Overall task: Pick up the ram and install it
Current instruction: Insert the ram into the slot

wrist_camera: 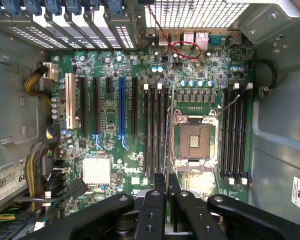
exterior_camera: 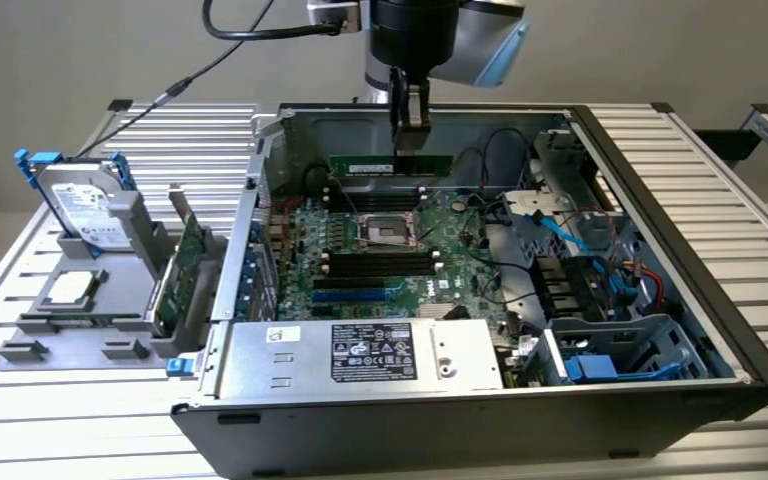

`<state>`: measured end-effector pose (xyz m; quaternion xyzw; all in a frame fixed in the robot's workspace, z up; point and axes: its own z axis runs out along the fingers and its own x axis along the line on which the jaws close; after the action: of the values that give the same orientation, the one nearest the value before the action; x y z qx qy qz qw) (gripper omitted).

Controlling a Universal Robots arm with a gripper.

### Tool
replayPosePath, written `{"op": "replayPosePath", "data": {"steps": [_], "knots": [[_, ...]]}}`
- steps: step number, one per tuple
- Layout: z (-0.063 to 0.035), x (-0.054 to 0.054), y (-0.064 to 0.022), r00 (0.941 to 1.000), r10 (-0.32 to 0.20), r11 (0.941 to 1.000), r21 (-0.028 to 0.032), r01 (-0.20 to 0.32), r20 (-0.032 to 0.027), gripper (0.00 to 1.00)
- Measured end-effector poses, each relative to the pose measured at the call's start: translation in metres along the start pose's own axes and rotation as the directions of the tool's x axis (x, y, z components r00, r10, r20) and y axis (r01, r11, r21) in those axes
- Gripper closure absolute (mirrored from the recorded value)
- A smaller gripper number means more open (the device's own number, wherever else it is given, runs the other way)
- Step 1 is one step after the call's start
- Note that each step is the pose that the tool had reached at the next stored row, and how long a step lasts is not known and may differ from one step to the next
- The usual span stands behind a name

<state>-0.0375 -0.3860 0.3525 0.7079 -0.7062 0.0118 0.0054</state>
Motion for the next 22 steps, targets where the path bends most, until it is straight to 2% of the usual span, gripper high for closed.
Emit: {"op": "replayPosePath", "data": {"steps": [3,6,10,22], "knots": [[0.0003,0.000,0.0001,1.0000,0.000,1.0000,0.0000,0.000,-0.0001,0.86],[0.0047,0.000,0.0018,1.0000,0.000,1.0000,0.0000,0.000,-0.0026,0.86],[0.0121,0.001,0.0022,1.0000,-0.006,1.0000,0.0003,0.006,-0.0024,0.86],[0.0341,0.004,0.0027,0.9976,-0.070,0.9976,-0.0028,0.070,-0.0017,0.86]]}}
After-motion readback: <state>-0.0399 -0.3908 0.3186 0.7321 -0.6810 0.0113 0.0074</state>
